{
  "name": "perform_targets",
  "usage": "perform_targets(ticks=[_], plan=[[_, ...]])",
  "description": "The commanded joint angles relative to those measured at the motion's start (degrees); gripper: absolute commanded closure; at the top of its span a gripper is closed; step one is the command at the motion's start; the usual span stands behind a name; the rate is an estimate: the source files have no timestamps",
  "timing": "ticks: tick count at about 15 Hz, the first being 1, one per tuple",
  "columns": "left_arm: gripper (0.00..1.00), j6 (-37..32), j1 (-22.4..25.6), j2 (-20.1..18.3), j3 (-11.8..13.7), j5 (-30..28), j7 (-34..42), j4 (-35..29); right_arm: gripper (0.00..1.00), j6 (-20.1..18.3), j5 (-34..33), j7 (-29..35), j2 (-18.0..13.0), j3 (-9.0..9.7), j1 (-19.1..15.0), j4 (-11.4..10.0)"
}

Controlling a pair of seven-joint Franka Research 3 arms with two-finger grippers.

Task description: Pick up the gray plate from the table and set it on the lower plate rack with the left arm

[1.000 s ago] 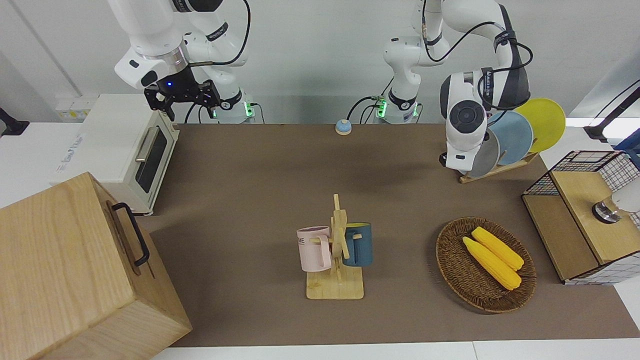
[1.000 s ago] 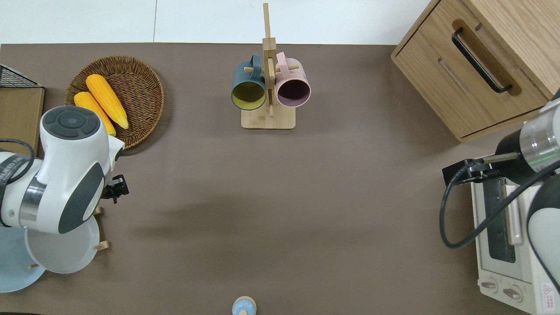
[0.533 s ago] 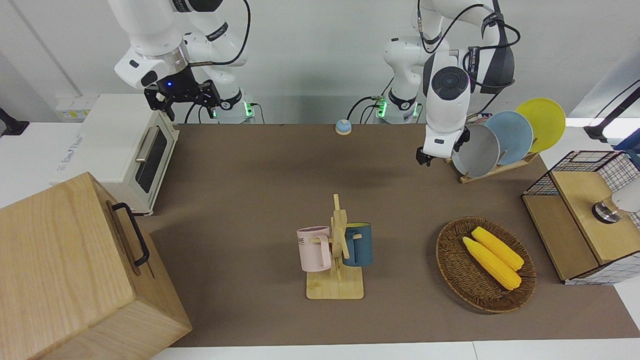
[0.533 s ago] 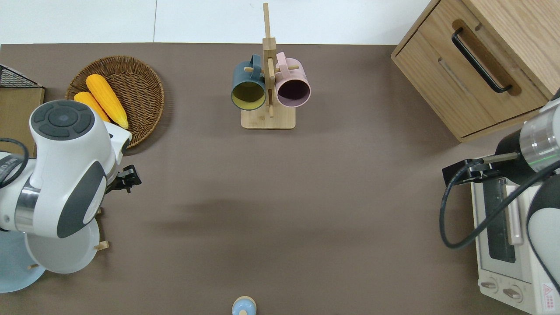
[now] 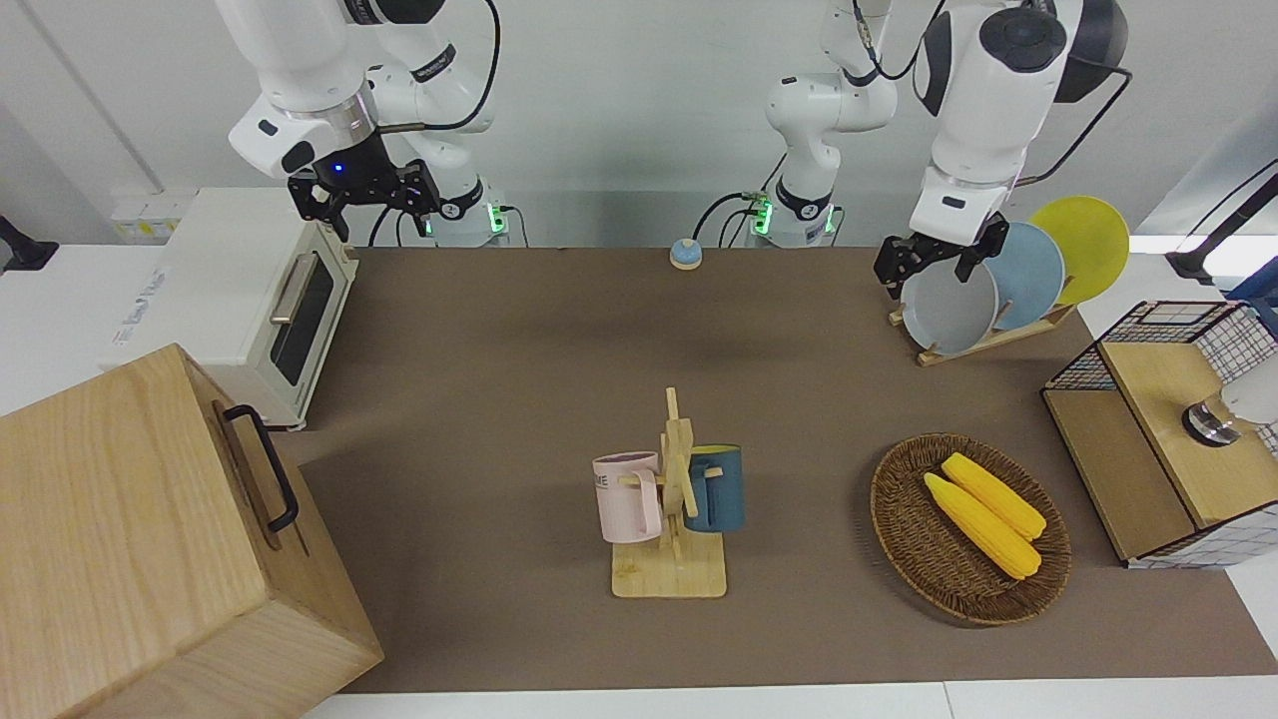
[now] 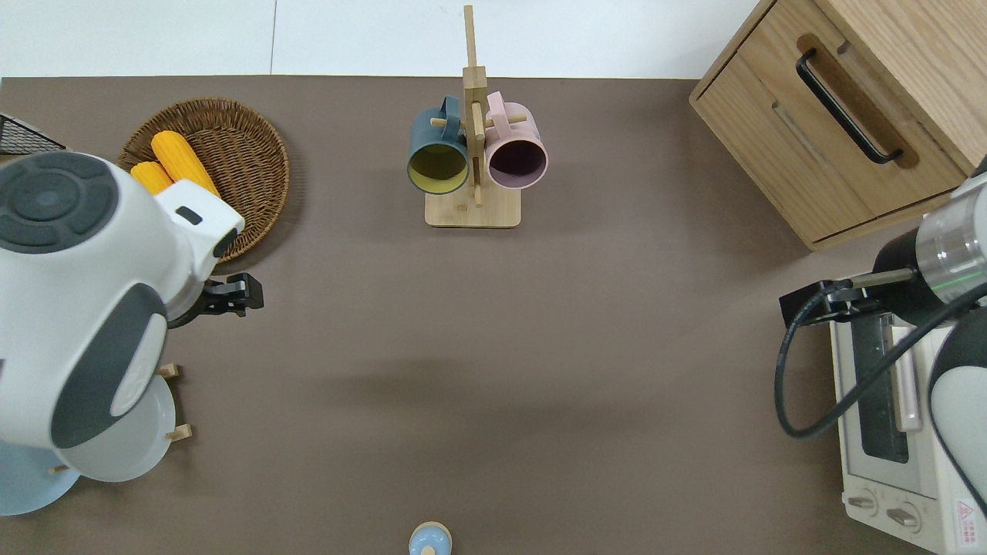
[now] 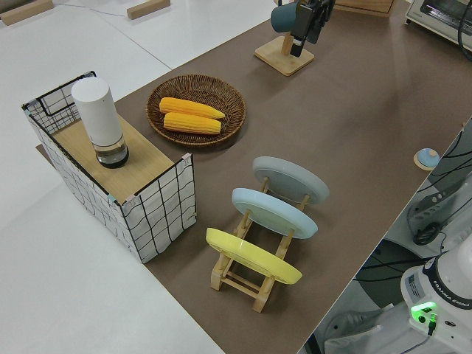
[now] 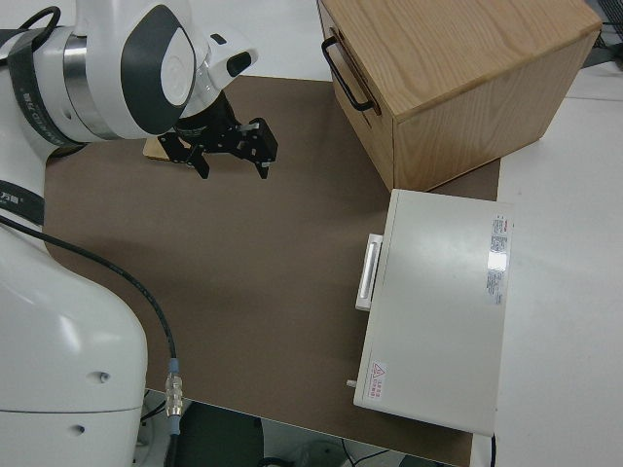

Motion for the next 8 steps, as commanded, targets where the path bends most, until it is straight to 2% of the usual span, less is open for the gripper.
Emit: perform_targets(ticks=[1, 4, 6, 8], plan=[[0.0, -5.92, 0.0, 0.49, 3.87, -5.8, 6.98, 6.4, 0.017, -0.83, -0.38, 0.73, -0.14, 1.34, -1.47, 0.55], [0.0, -10.66, 0.0, -0.48, 6.34, -7.05, 13.84, 9.13, 0.017, -0.83, -0.38, 0.73, -0.14, 1.34, -1.47, 0.55], [0.0, -11.82, -0.17, -1.09, 6.87, -7.22, 18.94, 9.75, 0.017, -0.83, -0.38, 0.73, -0.14, 1.34, -1.47, 0.55], [0.0, -11.47, -0.26, -1.1, 6.61, -7.22, 17.74, 9.84, 0.017, -0.83, -0.38, 0.73, -0.14, 1.34, -1.47, 0.55]])
